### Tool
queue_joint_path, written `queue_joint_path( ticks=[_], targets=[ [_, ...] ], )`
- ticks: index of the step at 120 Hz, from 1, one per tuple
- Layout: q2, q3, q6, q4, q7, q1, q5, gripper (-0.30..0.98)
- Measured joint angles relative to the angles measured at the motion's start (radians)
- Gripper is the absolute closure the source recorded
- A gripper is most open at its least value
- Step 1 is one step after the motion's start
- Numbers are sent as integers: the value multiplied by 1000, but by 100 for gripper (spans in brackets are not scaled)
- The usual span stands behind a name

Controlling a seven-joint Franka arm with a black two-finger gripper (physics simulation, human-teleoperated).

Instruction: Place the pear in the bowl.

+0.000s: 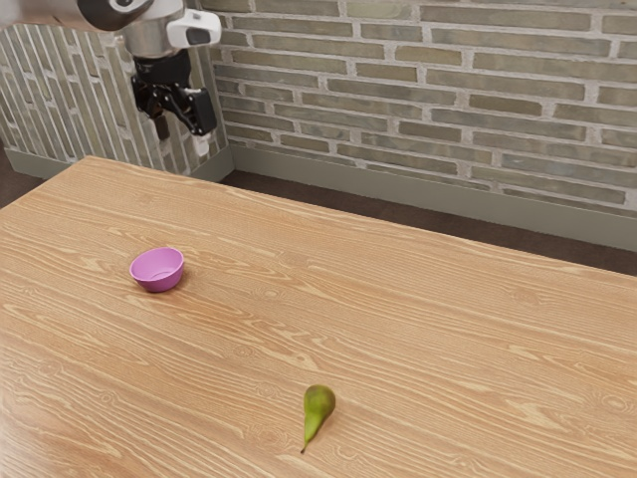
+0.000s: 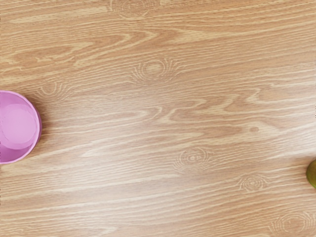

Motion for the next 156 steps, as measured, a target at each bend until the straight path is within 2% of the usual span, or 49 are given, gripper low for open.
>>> queue_joint_path(
  ticks=[37, 60, 70, 91, 113, 133, 156],
  targets=[
    [45, -13, 84, 2, 39, -9, -20, 0],
    [175, -36, 135, 15, 49, -199, 14, 0],
    [189, -39, 142, -33, 32, -210, -19, 0],
    [96, -48, 265, -339, -42, -219, -72, 0],
    [67, -71, 420, -552, -149, -219, -149, 0],
    [115, -73, 527, -605, -230, -217, -221, 0],
    [188, -74, 595, -606, -296, -218, -248, 0]
  ],
)
